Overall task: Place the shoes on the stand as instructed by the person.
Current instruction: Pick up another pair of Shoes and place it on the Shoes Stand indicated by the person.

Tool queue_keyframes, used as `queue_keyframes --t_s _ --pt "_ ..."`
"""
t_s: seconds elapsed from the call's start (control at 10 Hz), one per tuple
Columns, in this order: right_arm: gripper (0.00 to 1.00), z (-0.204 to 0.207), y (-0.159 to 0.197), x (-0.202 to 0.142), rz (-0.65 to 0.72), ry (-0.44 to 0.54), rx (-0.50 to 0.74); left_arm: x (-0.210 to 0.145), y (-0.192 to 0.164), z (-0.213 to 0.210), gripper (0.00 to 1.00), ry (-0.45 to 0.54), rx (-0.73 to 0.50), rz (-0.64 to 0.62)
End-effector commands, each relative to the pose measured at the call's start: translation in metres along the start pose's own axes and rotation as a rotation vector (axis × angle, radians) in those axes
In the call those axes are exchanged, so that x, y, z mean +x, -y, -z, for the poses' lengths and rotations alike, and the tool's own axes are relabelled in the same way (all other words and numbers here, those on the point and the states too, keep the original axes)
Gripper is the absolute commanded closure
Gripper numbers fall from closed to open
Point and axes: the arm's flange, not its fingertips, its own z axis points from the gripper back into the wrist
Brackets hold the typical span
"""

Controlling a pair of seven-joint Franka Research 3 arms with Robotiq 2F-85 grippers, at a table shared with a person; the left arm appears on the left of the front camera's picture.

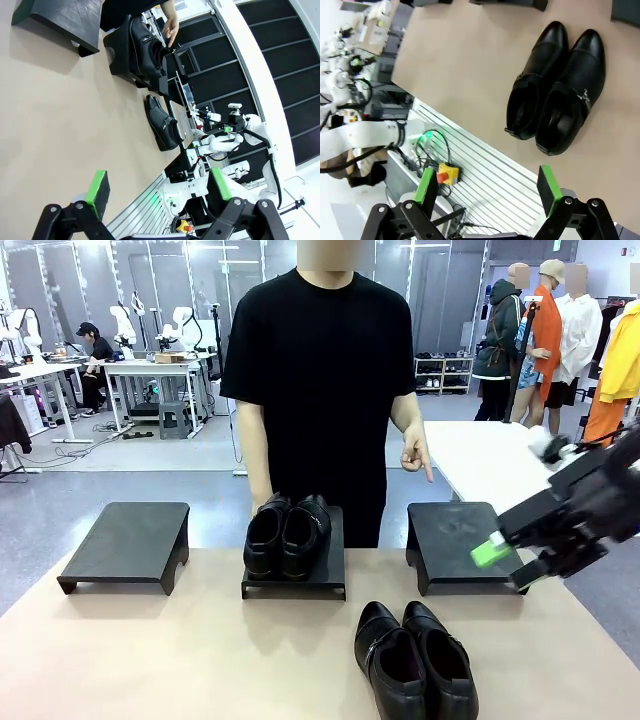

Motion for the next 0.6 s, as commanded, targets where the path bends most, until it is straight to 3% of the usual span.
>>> queue_keyframes --t_s 0.0,0.5 --pt "0.0 0.043 -0.003 -0.002 0.069 -0.016 -0.111 -0.005 0.004 0.0 0.0 -0.005 -0.011 0.026" --pt "0.0 0.12 0.009 0.002 0.135 -0.13 -0.239 -0.005 0.004 0.0 0.0 -0.005 -0.011 0.026"
